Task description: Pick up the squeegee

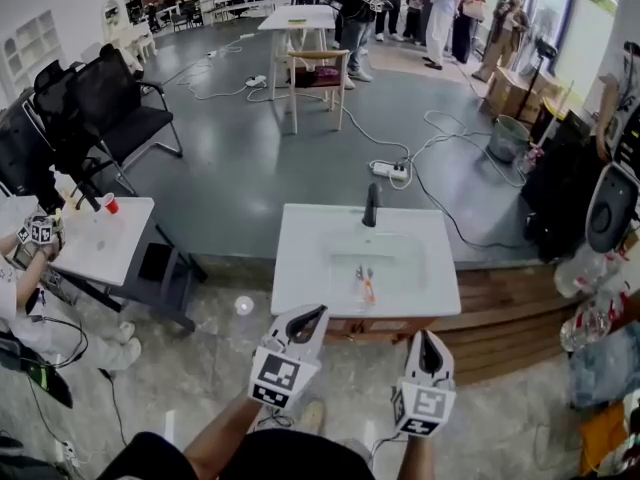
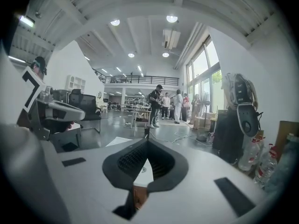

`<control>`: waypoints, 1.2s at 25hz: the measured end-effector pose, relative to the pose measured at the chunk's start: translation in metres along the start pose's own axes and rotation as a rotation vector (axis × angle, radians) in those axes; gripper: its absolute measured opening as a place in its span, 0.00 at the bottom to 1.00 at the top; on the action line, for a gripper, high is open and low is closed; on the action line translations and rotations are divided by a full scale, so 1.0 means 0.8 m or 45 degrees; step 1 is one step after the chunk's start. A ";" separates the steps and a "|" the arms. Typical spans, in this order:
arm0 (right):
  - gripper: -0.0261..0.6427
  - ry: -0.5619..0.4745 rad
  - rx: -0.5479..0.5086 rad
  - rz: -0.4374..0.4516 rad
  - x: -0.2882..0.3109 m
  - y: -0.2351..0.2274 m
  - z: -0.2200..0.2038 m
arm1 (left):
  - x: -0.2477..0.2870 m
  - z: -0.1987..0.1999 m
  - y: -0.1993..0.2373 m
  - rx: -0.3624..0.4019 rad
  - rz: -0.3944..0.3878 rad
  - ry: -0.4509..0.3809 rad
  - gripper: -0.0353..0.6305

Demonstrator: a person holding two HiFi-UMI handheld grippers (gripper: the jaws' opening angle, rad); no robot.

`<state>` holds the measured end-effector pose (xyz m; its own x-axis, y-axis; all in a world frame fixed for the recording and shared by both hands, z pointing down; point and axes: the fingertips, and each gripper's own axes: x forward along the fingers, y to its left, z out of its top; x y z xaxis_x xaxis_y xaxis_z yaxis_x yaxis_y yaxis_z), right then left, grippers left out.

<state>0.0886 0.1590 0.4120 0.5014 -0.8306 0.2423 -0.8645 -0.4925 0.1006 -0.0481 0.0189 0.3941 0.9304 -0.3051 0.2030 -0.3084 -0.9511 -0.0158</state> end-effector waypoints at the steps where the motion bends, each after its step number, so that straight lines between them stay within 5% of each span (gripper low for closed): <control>1: 0.04 -0.001 -0.001 -0.002 0.007 0.001 0.001 | 0.005 0.000 0.006 0.000 -0.004 -0.002 0.06; 13: 0.04 -0.024 -0.025 0.038 0.086 0.004 0.018 | 0.059 -0.004 0.053 -0.021 0.020 -0.001 0.06; 30: 0.04 0.122 -0.018 0.323 0.275 -0.012 -0.014 | 0.178 -0.034 0.119 -0.118 0.258 0.131 0.06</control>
<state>0.2066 -0.0163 0.4753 0.2638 -0.8982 0.3516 -0.9627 -0.2679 0.0381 0.0498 -0.1139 0.4484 0.8243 -0.4780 0.3034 -0.5078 -0.8612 0.0228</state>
